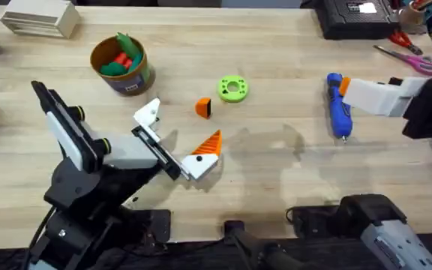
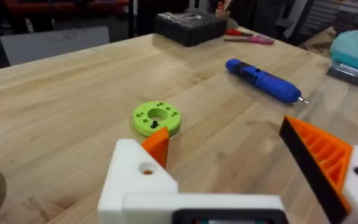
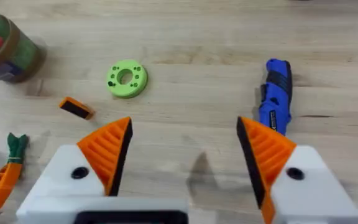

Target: Pick up the gripper from the table and insert it into the empty holder that is missing its gripper. Then pick up a screw, insert it into the mounting hole, and use the screwdriver to tighten it. Finally, clean up the table by picking up the vegetable and placing it into the bucket.

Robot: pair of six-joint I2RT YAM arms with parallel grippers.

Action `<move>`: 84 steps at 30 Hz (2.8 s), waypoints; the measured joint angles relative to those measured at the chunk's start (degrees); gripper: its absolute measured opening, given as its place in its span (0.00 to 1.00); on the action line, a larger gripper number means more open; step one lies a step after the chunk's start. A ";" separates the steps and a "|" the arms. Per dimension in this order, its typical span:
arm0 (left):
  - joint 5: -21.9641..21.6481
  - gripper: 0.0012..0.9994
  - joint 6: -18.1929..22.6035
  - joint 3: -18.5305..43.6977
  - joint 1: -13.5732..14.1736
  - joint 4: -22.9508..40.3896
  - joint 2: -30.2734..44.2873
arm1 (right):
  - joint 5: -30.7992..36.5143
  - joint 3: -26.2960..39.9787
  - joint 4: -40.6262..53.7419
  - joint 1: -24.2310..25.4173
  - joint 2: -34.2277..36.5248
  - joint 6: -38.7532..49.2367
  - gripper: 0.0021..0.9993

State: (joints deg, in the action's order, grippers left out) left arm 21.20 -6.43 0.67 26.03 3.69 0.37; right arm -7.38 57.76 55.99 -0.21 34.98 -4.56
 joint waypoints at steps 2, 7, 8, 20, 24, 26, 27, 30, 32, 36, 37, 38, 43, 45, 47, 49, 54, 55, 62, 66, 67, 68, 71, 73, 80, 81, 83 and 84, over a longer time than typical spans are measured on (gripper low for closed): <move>-0.03 0.99 0.02 0.00 0.10 -0.01 -0.06 | 0.00 0.00 0.02 0.00 0.00 0.00 0.98; -0.08 0.99 -0.01 0.00 0.10 -0.01 -0.06 | 0.00 0.00 0.00 0.00 0.00 0.00 0.98; -0.06 0.99 0.02 0.00 0.10 -0.01 -0.06 | 0.00 0.00 0.02 0.00 0.00 -0.01 0.98; -0.07 0.99 0.00 0.00 0.10 -0.02 -0.08 | 0.00 0.00 0.01 0.00 0.00 -0.01 0.98; -0.06 0.99 -0.01 0.00 0.10 -0.01 -0.06 | 0.01 0.00 0.01 0.00 0.00 -0.02 0.98; -0.06 0.99 0.02 0.00 0.10 -0.01 -0.06 | 0.00 0.00 0.02 0.00 0.00 -0.02 0.98; -0.06 0.99 -0.01 0.00 0.10 -0.02 -0.06 | 0.00 0.00 0.01 0.00 0.00 -0.01 0.98; -0.06 0.99 0.02 0.00 0.10 -0.01 -0.06 | 0.02 0.00 0.24 0.00 0.00 -0.02 0.98; -0.07 0.99 0.00 0.00 0.10 -0.01 -0.06 | 0.01 0.00 0.22 0.00 0.00 -0.02 0.98; -0.08 0.99 -0.01 0.00 0.10 -0.01 -0.06 | -0.04 -0.02 -1.83 0.00 0.00 -0.02 0.98; -0.07 0.99 -0.01 0.00 0.10 -0.02 -0.06 | -0.38 0.00 -3.29 0.00 0.19 0.06 0.98; -0.06 0.99 0.02 0.00 0.10 -0.01 -0.06 | -1.03 0.00 -4.44 0.00 0.56 0.33 0.98; -0.06 0.99 0.00 0.00 0.10 -0.01 -0.06 | -4.13 0.00 -6.73 -2.14 7.17 2.74 0.98; -0.06 0.99 -0.01 0.00 0.10 -0.01 -0.07 | -4.52 0.23 -6.65 -4.87 11.92 3.53 0.98; -0.06 0.99 0.01 0.00 0.10 -0.01 -0.06 | -4.52 1.13 -6.64 -8.47 16.97 4.39 0.98; -0.08 0.99 0.02 0.00 0.10 -0.01 -0.06 | -4.53 2.96 -6.34 -13.00 22.43 5.37 0.98; -0.06 0.99 0.02 0.00 0.10 -0.01 -0.08 | -2.91 12.08 -7.32 -25.74 39.40 7.22 0.98; -0.06 0.99 0.02 0.00 0.10 -0.01 -0.06 | -2.93 13.11 -9.83 -28.04 44.15 7.58 0.98; -0.08 0.99 -0.01 0.00 0.10 -0.01 -0.08 | -2.97 13.14 -13.51 -33.53 49.74 7.58 0.98; -0.08 0.99 0.02 0.00 0.10 -0.02 -0.06 | -2.97 13.14 -16.60 -36.18 50.16 7.62 0.98; -0.06 0.99 0.00 0.00 0.10 -0.01 -0.06 | -2.97 13.19 -17.44 -36.69 50.16 7.71 0.98; -0.06 0.99 0.02 0.00 0.10 -0.01 -0.08 | -2.97 13.22 -17.99 -37.12 50.16 7.94 0.98; -0.08 0.99 0.02 0.00 0.10 -0.01 -0.06 | -2.97 13.25 -19.23 -38.29 50.18 9.28 0.98; -0.06 0.99 0.02 0.00 0.10 -0.01 -0.06 | -2.99 13.31 -19.91 -38.78 50.55 9.99 0.98; -0.06 0.99 0.00 0.00 0.10 -0.01 -0.06 | -2.96 13.46 -20.38 -39.10 56.37 12.69 0.88; -0.06 0.99 0.02 0.00 0.10 -0.01 -0.06 | -2.97 13.46 -20.37 -39.10 57.36 13.20 0.85; -0.06 0.99 0.00 0.00 0.10 -0.01 -0.06 | -2.97 13.46 -20.37 -39.10 58.84 14.12 0.82; -0.08 0.99 0.02 0.00 0.10 -0.01 -0.06 | -2.97 13.46 -20.37 -39.10 59.34 14.46 0.81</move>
State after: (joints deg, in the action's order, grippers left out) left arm 21.12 -6.42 0.67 26.13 3.68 0.32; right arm -10.35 71.22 35.62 -39.31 94.32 9.91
